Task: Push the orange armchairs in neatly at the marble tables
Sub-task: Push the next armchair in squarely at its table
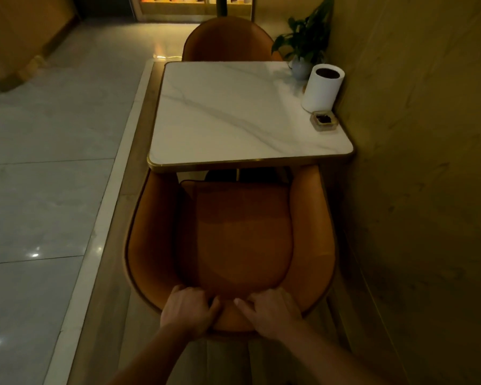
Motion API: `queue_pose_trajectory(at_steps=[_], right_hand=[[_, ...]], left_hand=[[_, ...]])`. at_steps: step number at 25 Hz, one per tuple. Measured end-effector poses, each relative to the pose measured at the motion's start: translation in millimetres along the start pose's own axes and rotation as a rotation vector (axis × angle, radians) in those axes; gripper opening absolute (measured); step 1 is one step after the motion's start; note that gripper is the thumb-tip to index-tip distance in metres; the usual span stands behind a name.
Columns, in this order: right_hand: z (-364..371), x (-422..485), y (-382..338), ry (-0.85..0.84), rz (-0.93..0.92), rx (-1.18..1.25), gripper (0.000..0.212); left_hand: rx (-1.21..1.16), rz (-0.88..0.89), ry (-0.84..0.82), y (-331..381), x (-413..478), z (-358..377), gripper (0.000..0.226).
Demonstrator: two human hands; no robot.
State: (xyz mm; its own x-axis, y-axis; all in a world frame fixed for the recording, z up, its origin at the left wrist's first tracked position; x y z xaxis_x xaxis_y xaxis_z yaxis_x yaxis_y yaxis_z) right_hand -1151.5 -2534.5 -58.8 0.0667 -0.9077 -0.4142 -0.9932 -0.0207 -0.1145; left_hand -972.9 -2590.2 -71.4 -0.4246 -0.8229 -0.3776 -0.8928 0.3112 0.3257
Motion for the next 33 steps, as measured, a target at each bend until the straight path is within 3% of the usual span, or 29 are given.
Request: queue_pose_trajectory(at_steps=[8,12,15,21,25,27,29,31,33], right_hand=[[13.3,-24.8,72.5,-0.016,-0.061,0.008,0.077],[17.2,-21.1,106.9,-0.159,0.016,0.109,0.069],[18.7,-19.5,107.4,-0.252,0.024,0.017,0.079],[22.5,-27.6,106.8,-0.232,0.105,0.067,0.076],[33.4,-49.9,108.0,-0.229,0.125,0.044,0.07],[26.1,-58.0,116.1,-0.191,0.147,0.085,0.067],[20.5,-59.6,122.9,-0.089,0.16,0.134,0.082],[23.2,-65.8,126.7,0.072,0.168,0.148,0.085],[37.0,-75.6,129.1,0.306,0.17,0.203,0.075]], left_hand=[[-0.078,-0.055,0.042,69.2,-23.8,25.1,0.053],[-0.127,-0.056,0.045,92.9,-28.6,28.8,0.05],[-0.145,-0.073,0.056,92.4,-31.3,31.3,0.054],[-0.143,-0.026,0.101,92.3,-31.1,32.2,0.052],[-0.17,0.036,0.048,98.6,-40.5,34.8,0.05],[-0.189,0.078,0.024,105.3,-37.2,34.8,0.048],[-0.191,0.07,0.023,111.1,-32.6,28.1,0.046],[-0.164,0.072,0.043,109.7,-27.7,24.9,0.045],[-0.133,0.06,0.044,107.0,-23.6,23.0,0.045]])
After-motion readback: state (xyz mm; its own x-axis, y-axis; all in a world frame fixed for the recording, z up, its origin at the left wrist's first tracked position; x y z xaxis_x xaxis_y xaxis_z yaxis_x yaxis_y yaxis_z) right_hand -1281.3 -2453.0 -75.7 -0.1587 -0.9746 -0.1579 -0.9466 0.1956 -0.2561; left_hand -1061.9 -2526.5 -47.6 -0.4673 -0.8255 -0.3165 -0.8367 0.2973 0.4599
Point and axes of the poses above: each hand's wrist, its own x-axis towards the middle knuckle, its own z-axis out of the palm, y = z × x, the point moved 4 cm from there along x, towards the middle knuckle, and after that the axes turned 9 degrees about -x, right-handed, at the moved point
